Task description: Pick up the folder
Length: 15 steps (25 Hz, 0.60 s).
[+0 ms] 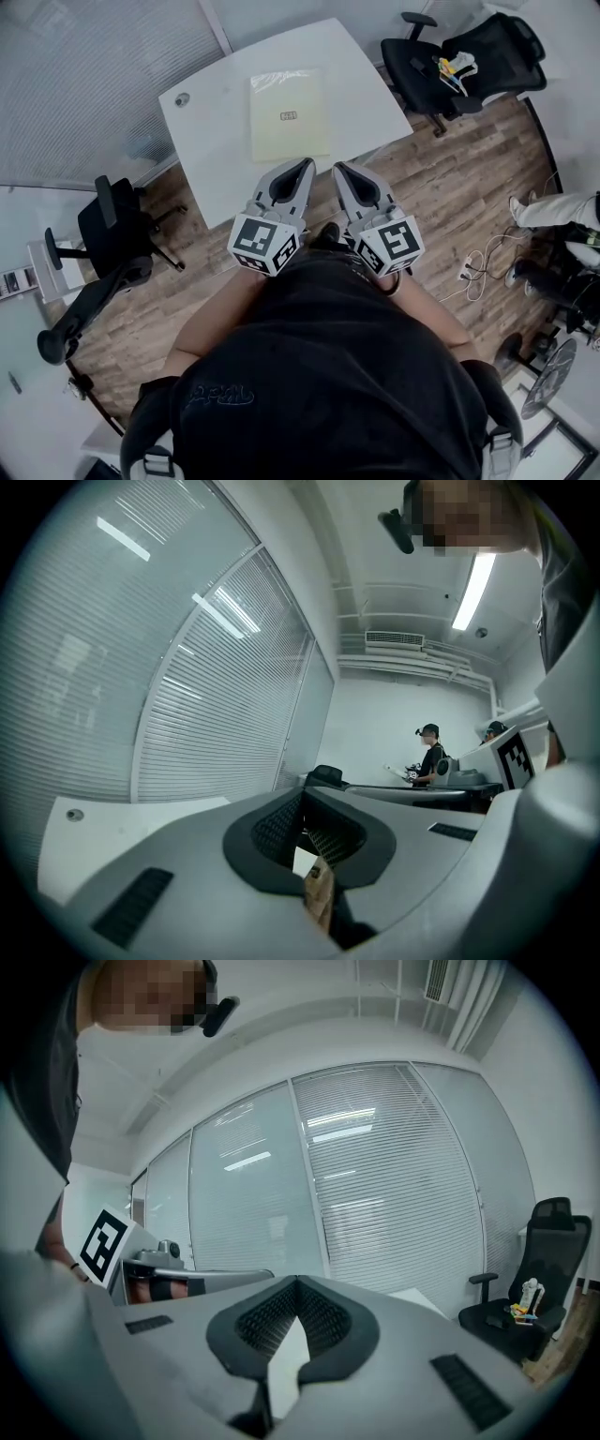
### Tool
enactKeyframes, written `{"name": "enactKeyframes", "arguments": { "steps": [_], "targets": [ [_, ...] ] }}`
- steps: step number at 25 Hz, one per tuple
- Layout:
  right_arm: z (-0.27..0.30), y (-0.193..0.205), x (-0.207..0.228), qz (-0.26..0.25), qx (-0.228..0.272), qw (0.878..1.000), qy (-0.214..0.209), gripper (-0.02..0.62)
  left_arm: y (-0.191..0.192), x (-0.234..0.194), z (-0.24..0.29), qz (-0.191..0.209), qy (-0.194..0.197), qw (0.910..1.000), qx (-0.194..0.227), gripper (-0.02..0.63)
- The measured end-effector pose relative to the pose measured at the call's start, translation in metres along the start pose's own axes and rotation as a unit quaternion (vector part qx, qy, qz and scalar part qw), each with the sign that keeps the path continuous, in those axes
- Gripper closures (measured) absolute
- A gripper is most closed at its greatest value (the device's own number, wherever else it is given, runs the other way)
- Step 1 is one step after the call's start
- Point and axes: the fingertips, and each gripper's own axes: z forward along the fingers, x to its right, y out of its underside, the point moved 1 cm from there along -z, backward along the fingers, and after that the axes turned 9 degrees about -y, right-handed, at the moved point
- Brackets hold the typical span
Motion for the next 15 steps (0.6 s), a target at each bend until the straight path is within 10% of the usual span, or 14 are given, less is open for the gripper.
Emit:
{"name": "enactKeyframes", "arguments": {
  "steps": [15],
  "targets": [
    [-0.017, -0.013, 0.07, 0.001, 0.003, 0.999, -0.043, 0.574, -0.005, 0.031, 0.06, -0.006, -0.04, 0.9991, 0.013, 0.594]
  ]
}}
